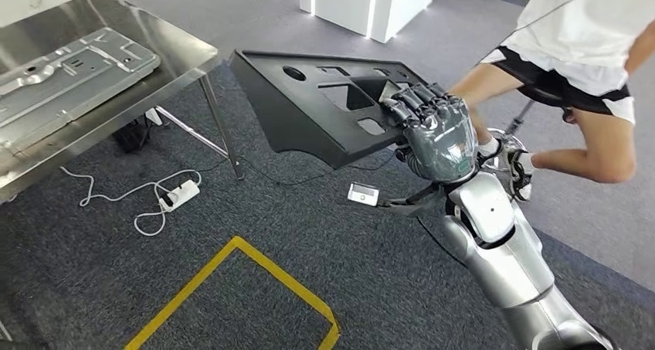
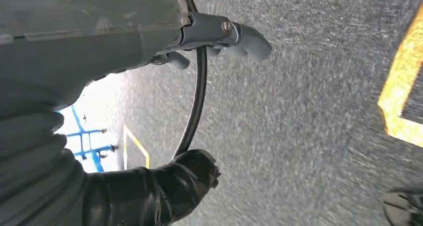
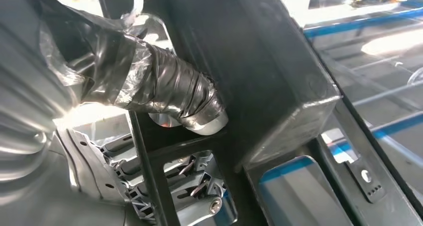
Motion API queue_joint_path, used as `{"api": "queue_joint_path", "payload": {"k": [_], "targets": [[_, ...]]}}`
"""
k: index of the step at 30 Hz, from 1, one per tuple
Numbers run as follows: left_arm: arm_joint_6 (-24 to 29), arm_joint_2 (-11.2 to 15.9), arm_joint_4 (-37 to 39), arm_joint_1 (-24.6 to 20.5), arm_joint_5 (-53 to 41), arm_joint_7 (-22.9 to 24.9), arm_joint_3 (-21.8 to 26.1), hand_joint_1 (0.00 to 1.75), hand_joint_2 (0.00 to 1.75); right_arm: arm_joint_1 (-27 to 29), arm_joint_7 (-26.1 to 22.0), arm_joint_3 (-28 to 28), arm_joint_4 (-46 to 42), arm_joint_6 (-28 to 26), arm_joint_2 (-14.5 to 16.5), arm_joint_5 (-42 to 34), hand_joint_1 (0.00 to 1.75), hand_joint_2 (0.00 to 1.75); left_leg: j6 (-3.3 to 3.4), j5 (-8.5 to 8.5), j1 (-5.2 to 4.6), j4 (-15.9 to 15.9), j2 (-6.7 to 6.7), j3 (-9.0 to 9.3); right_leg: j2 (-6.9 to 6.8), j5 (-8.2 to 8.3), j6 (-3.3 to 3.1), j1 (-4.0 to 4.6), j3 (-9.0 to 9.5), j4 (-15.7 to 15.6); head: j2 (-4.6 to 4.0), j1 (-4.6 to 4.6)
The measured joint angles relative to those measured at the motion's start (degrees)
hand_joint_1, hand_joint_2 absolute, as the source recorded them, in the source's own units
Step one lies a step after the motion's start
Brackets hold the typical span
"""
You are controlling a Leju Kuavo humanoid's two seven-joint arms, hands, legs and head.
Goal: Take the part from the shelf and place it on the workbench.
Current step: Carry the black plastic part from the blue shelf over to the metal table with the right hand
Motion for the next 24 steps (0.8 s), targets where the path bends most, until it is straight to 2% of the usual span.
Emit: {"api": "queue_joint_path", "payload": {"k": [2, 3, 4, 6, 7, 8, 9, 10, 11, 12, 13, 14, 15, 16, 17, 18, 19, 20, 21, 22, 23, 24], "targets": [[0.01, -0.02, 0.01, -0.01, 0.00, -0.02, 0.01, 0.00, 1.75, -0.20, -0.04, 0.02, 0.03, 0.11, 0.03, -0.08, 1.75, 1.75, -0.51, 0.06, 0.01, 0.34, -0.66, -0.01, -1.04, -0.33, -0.60, 0.15, 0.83, -0.78, 0.00, 0.07], [0.01, -0.03, 0.02, 0.05, 0.00, -0.04, 0.02, 0.00, 1.75, -0.32, -0.04, 0.02, 0.01, 0.10, 0.06, -0.11, 1.75, 1.75, -0.72, 0.33, -0.04, 1.21, 0.22, -0.25, -1.71, -0.45, -0.94, 0.14, 1.50, -1.12, 0.00, 0.05], [0.01, -0.04, 0.02, 0.01, 0.00, -0.06, 0.02, 0.00, 1.75, -0.43, -0.04, 0.02, -0.01, 0.10, 0.10, -0.12, 1.75, 1.75, -0.94, 0.71, -0.19, 3.09, 1.88, -1.16, -2.45, -0.81, -1.32, 0.12, 2.36, -1.50, 0.00, -0.01], [0.01, -0.08, 0.02, -0.20, 0.00, -0.07, 0.02, 0.00, 1.75, -0.53, -0.02, 0.02, -0.01, 0.11, 0.13, -0.13, 1.75, 1.75, -1.45, 0.19, -0.25, 9.33, 5.58, -5.03, -3.96, -1.77, -1.80, 0.25, 4.14, -2.04, 0.00, -0.14], [0.01, -0.08, 0.01, -0.29, 0.00, -0.07, 0.02, 0.00, 1.75, -0.51, -0.03, 0.02, 0.01, 0.11, 0.13, -0.13, 1.75, 1.75, -1.68, -1.06, -0.19, 12.64, 6.59, -7.54, -4.81, -2.44, -1.93, 0.32, 4.99, -2.16, 0.00, -0.18], [0.01, -0.07, 0.02, -0.30, 0.00, -0.07, 0.02, 0.00, 1.75, -0.48, -0.03, 0.04, 0.02, 0.11, 0.14, -0.13, 1.75, 1.75, -1.82, -2.76, -0.10, 14.97, 6.94, -9.74, -5.61, -3.17, -1.93, 0.35, 5.82, -2.20, 0.00, -0.17], [0.01, -0.07, 0.02, -0.23, 0.00, -0.07, 0.02, 0.00, 1.75, -0.46, -0.04, 0.07, 0.02, 0.11, 0.15, -0.13, 1.75, 1.75, -1.91, -4.21, -0.01, 15.87, 7.08, -11.25, -6.36, -3.92, -1.90, 0.34, 6.70, -2.20, 0.00, -0.17], [0.01, -0.07, 0.03, -0.11, 0.00, -0.07, 0.02, 0.00, 1.75, -0.44, -0.05, 0.09, 0.02, 0.11, 0.16, -0.13, 1.75, 1.75, -1.89, -4.67, 0.07, 15.09, 7.19, -11.93, -7.06, -4.69, -1.86, 0.34, 7.66, -2.20, 0.00, -0.17], [0.01, -0.07, 0.03, 0.06, 0.00, -0.07, 0.02, 0.00, 1.75, -0.45, -0.05, 0.10, 0.02, 0.12, 0.17, -0.13, 1.75, 1.75, -1.81, -3.72, 0.12, 12.76, 7.42, -11.85, -7.76, -5.48, -1.79, 0.36, 8.68, -2.21, 0.00, -0.16], [0.01, -0.07, 0.03, 0.23, 0.00, -0.06, 0.02, 0.00, 1.75, -0.46, -0.05, 0.10, 0.03, 0.13, 0.17, -0.13, 1.75, 1.75, -1.60, -1.08, 0.09, 9.28, 8.13, -11.26, -8.45, -6.32, -1.68, 0.41, 9.68, -2.22, 0.00, -0.16], [0.01, -0.05, 0.03, 0.40, -0.01, -0.05, 0.02, 0.00, 1.75, -0.47, -0.05, 0.12, 0.07, 0.15, 0.19, -0.13, 1.75, 1.75, -1.24, 2.39, -0.13, 5.77, 9.36, -10.65, -9.11, -7.20, -1.50, 0.55, 10.66, -2.12, 0.00, -0.14], [-0.01, -0.04, 0.03, 0.50, -0.02, -0.05, 0.03, 0.00, 1.75, -0.50, -0.05, 0.15, 0.14, 0.17, 0.22, -0.13, 1.75, 1.75, -0.86, 5.01, -0.36, 3.14, 10.41, -9.98, -9.64, -7.99, -1.19, 0.66, 11.40, -2.11, 0.00, -0.14], [-0.02, -0.05, 0.03, 0.52, -0.02, -0.07, 0.03, 0.00, 1.75, -0.55, -0.06, 0.18, 0.22, 0.23, 0.26, -0.12, 1.75, 1.75, -0.44, 6.85, -0.66, 1.58, 11.13, -9.52, -10.18, -8.71, -0.80, 0.75, 12.05, -2.22, 0.00, -0.15], [-0.02, -0.05, 0.03, 0.53, -0.03, -0.08, 0.04, 0.00, 1.75, -0.60, -0.08, 0.22, 0.29, 0.31, 0.31, -0.10, 1.75, 1.75, -0.05, 7.26, -0.84, 1.05, 11.12, -9.26, -10.56, -9.01, -0.37, 0.77, 12.63, -2.01, 0.00, -0.14], [-0.02, -0.06, 0.03, 0.49, -0.05, -0.09, 0.04, 0.00, 1.75, -0.73, -0.08, 0.26, 0.33, 0.39, 0.37, -0.09, 1.75, 1.75, 0.28, 6.77, -0.84, 0.88, 10.34, -8.58, -10.81, -8.88, 0.11, 0.66, 12.98, -1.56, 0.00, -0.16], [0.00, -0.04, 0.03, 0.45, -0.07, -0.11, 0.05, 0.00, 1.75, -0.90, -0.05, 0.29, 0.35, 0.57, 0.41, -0.07, 1.75, 1.75, 0.63, 6.66, -0.79, 0.51, 9.56, -7.88, -10.51, -8.41, 0.47, 0.46, 12.76, -0.18, 0.00, -0.13], [0.02, -0.01, 0.02, 0.36, -0.10, -0.13, 0.06, 0.00, 1.75, -1.05, -0.01, 0.33, 0.38, 0.79, 0.46, -0.07, 1.75, 1.75, 0.99, 6.42, -0.66, 0.10, 8.82, -7.05, -9.34, -7.62, 0.69, 0.21, 11.74, 2.30, 0.00, -0.13], [0.02, 0.02, 0.02, 0.22, -0.13, -0.15, 0.08, 0.00, 1.75, -1.22, 0.06, 0.38, 0.41, 1.09, 0.49, -0.07, 1.75, 1.75, 1.33, 6.13, -0.55, -0.17, 8.11, -6.16, -7.82, -7.29, 0.86, -0.01, 9.81, 5.45, 0.00, -0.13], [0.03, 0.04, 0.01, 0.05, -0.15, -0.18, 0.09, 0.00, 1.75, -1.32, 0.14, 0.43, 0.49, 1.43, 0.51, -0.07, 1.75, 1.75, 1.60, 5.79, -0.44, -0.39, 7.42, -5.55, -6.21, -7.72, 0.93, -0.21, 7.30, 8.87, 0.00, -0.13], [0.03, 0.04, 0.01, -0.09, -0.16, -0.20, 0.12, 0.00, 1.75, -1.36, 0.17, 0.49, 0.58, 1.74, 0.52, -0.07, 1.75, 1.75, 1.76, 5.37, -0.39, -0.45, 6.63, -5.02, -5.09, -9.15, 1.01, -0.30, 4.76, 11.89, 0.00, -0.15], [0.03, 0.04, 0.01, -0.16, -0.16, -0.22, 0.15, 0.00, 1.75, -1.37, 0.21, 0.53, 0.70, 1.98, 0.52, -0.07, 1.75, 1.75, 1.82, 4.86, -0.35, -0.45, 5.75, -4.48, -4.64, -11.35, 1.16, -0.33, 2.46, 13.97, 0.00, -0.14], [0.02, 0.04, 0.01, -0.19, -0.16, -0.23, 0.19, 0.00, 1.75, -1.38, 0.22, 0.56, 0.82, 2.15, 0.53, -0.07, 1.75, 1.75, 1.78, 4.30, -0.34, -0.43, 4.81, -3.82, -4.52, -13.57, 1.32, -0.35, 0.73, 14.77, 0.00, -0.14]]}}
